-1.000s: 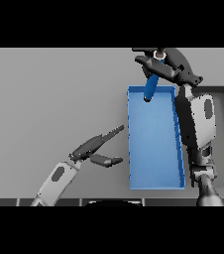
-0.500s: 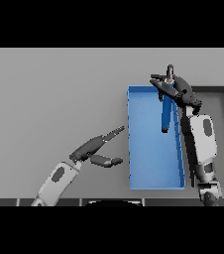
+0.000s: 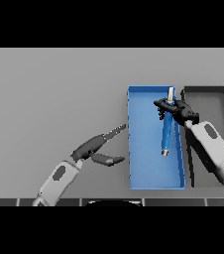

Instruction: Pick up the blue pipe and place it into the blue bin.

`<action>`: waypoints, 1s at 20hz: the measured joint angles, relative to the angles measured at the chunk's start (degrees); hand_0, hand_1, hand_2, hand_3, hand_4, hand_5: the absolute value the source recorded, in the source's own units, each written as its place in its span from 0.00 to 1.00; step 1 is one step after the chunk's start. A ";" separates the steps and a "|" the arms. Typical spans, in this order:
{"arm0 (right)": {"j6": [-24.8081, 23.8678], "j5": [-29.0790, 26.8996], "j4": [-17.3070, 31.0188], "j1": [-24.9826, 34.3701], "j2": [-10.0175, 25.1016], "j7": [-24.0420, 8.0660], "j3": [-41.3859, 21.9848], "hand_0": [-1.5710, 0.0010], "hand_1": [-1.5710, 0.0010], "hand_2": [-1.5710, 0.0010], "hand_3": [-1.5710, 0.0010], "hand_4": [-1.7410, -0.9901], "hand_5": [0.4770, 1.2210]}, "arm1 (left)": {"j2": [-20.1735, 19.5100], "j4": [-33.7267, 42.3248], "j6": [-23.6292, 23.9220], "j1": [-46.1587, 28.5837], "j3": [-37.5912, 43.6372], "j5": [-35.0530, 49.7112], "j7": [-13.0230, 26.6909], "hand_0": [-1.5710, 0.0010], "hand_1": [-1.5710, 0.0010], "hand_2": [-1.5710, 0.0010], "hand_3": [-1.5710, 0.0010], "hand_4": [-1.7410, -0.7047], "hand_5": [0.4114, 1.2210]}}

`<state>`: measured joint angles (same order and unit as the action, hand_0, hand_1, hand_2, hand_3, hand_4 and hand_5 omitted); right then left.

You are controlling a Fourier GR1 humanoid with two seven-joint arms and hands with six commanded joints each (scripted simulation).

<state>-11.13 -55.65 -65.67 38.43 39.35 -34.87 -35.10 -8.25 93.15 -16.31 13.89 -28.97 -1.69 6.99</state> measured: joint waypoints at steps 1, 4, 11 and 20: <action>-0.04 -3.65 0.14 0.90 1.41 -0.07 -2.97 0.67 0.68 0.70 0.80 0.59 0.91 | 0.00 -0.16 0.04 -0.01 -0.12 -0.25 0.04 1.00 1.00 1.00 1.00 0.83 0.11; 4.46 -4.34 -1.08 3.48 4.16 -0.02 -8.98 0.83 0.84 0.84 0.90 0.72 0.72 | 0.22 -0.42 0.17 -0.67 -0.29 -0.26 -0.55 1.00 1.00 1.00 1.00 0.83 0.10; 7.82 2.83 -0.20 5.40 5.12 1.48 -13.78 0.88 0.94 0.96 0.98 0.81 0.45 | -0.07 -0.55 0.28 -0.99 -0.17 -0.42 -1.24 1.00 1.00 1.00 1.00 0.83 0.08; 8.58 1.94 0.33 4.51 4.75 3.75 -13.08 0.86 0.94 0.98 1.00 0.78 0.44 | -1.12 0.45 -0.31 -1.86 -0.03 0.12 -1.44 1.00 1.00 1.00 1.00 0.83 0.08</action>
<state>-2.54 -53.71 -65.34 42.94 44.10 -31.11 -48.18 -9.37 93.60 -16.62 12.04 -29.00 -1.58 5.54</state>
